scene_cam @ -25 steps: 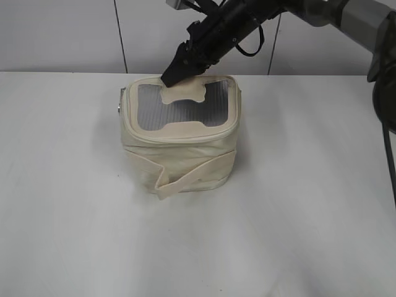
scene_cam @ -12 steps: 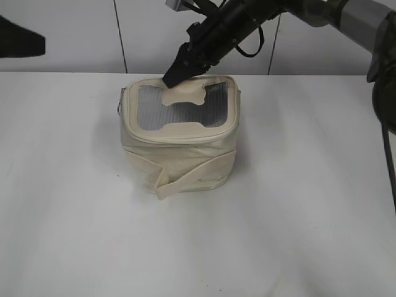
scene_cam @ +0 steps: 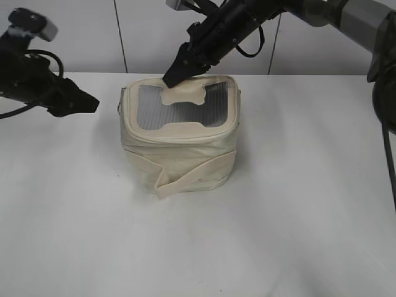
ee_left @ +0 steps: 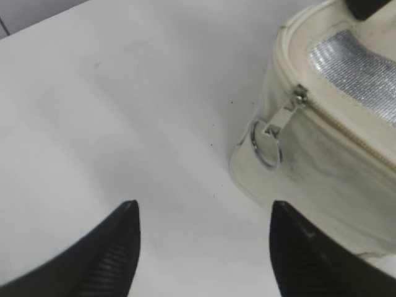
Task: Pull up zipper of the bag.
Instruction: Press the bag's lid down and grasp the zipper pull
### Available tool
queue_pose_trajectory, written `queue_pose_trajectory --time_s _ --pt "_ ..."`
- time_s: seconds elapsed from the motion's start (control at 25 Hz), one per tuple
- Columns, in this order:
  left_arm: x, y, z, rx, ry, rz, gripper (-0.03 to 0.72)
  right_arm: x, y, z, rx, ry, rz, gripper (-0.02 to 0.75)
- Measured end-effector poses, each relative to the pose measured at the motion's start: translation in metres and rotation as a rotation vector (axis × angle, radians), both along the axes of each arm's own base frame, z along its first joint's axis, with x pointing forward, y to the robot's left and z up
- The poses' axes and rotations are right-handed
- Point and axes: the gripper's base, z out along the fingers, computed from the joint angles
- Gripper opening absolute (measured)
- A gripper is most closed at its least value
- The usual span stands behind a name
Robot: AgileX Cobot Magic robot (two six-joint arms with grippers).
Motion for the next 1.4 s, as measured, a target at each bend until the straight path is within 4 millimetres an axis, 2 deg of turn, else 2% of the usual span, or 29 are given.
queue_pose_trajectory --time_s 0.2,0.36,0.52,0.8,1.0,1.4 --pt "-0.002 -0.024 -0.001 0.073 -0.059 -0.035 0.491 0.000 0.000 0.000 0.000 0.001 -0.001 0.054" --pt "-0.001 -0.032 0.000 0.092 -0.088 -0.028 0.489 0.000 0.000 0.000 0.000 0.003 -0.002 0.054" --pt "-0.001 -0.035 -0.002 0.099 -0.089 -0.031 0.488 0.000 0.000 0.000 0.000 0.003 -0.002 0.054" --pt "0.002 -0.039 -0.022 0.071 -0.014 -0.022 0.484 0.000 0.000 0.000 0.000 0.003 -0.002 0.053" --pt "0.004 -0.038 -0.024 0.054 -0.008 0.009 0.477 0.000 0.000 0.000 -0.001 0.004 -0.004 0.053" --pt "0.017 -0.040 -0.040 0.035 0.025 0.067 0.454 0.000 0.000 0.000 -0.001 0.007 -0.007 0.052"
